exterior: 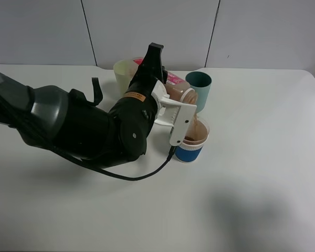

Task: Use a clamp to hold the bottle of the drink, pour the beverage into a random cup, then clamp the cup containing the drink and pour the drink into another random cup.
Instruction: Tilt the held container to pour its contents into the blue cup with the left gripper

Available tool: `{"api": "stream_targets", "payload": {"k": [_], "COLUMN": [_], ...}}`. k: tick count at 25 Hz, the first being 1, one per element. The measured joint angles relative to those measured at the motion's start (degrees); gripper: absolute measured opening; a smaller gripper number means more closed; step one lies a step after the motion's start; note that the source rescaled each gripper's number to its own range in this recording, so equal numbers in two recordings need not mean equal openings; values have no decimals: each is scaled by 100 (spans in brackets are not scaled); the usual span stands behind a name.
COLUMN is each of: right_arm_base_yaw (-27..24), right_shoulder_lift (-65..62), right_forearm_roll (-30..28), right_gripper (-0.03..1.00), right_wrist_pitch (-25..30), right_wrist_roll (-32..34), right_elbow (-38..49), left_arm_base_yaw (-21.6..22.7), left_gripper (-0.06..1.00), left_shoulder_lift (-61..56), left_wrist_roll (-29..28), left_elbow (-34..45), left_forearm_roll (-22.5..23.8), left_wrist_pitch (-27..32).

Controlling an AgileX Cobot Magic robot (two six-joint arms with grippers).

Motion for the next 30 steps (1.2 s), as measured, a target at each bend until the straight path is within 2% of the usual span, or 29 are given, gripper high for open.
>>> {"api": "stream_targets", "payload": {"k": [30], "right_arm_base_yaw": [0], "right_shoulder_lift": [0], "right_forearm_roll": [0], "right_gripper": [100], "right_wrist_pitch": [0], "right_wrist_roll": [0], "right_elbow": [0], "left_arm_base_yaw": [0], "left_gripper": [2], "left_shoulder_lift": [0], "left_wrist_roll": [450], "left_elbow": [0], "left_forearm_roll": [115], "left_wrist_pitch": [-158]}}
